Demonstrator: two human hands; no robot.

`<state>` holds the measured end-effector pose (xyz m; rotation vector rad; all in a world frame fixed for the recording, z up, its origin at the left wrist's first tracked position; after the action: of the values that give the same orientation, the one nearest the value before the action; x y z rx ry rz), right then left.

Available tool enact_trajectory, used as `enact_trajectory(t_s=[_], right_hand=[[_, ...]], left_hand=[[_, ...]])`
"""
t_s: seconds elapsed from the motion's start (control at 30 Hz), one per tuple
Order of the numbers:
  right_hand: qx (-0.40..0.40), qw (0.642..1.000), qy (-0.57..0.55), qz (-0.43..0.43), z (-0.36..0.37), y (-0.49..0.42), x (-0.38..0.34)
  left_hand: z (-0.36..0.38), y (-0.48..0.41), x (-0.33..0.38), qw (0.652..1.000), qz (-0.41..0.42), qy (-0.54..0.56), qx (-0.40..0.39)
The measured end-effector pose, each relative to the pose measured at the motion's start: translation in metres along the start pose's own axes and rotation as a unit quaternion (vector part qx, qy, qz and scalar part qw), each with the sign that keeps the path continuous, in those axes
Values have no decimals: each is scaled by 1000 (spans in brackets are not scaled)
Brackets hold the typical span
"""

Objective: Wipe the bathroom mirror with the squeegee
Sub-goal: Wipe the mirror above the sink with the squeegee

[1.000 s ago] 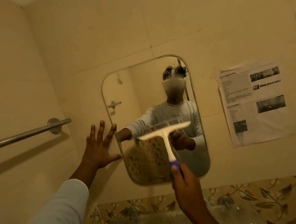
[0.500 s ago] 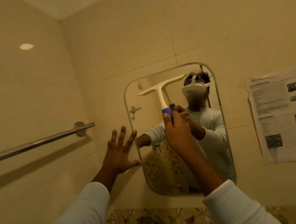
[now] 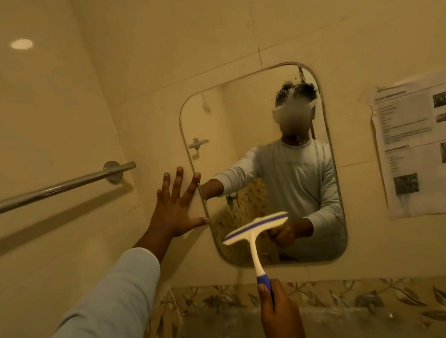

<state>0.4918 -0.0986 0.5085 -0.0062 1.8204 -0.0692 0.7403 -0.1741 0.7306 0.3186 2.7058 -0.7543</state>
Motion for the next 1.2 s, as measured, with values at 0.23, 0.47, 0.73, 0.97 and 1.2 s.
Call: enact_trajectory(t_s=[0.23, 0.47, 0.73, 0.97, 1.2], right_hand=[[4, 992, 39, 116, 9, 24, 38], [113, 987, 57, 96, 2, 49, 46], [-19, 990, -114, -75, -16, 17, -84], [3, 971, -172, -168, -31, -37, -236], [20, 967, -162, -193, -21, -62, -282]], left_hand=[[0, 1, 0, 1000, 2, 17, 9], [1, 0, -1, 1000, 4, 22, 18], [2, 0, -2, 999, 5, 32, 15], [0, 1, -2, 999, 12, 35, 20], [0, 1, -1, 997, -6, 69, 19]])
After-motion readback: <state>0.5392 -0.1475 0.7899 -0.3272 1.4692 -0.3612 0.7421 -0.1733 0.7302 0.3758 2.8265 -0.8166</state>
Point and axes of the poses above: each hand's wrist, its own y-axis away from the middle knuckle, its own z-axis out of the palm, x = y × z, the point moved 4 cm from there along -y, towards the middle knuckle, and after that the axes turned 13 degrees about z, right-handed, at the moved point
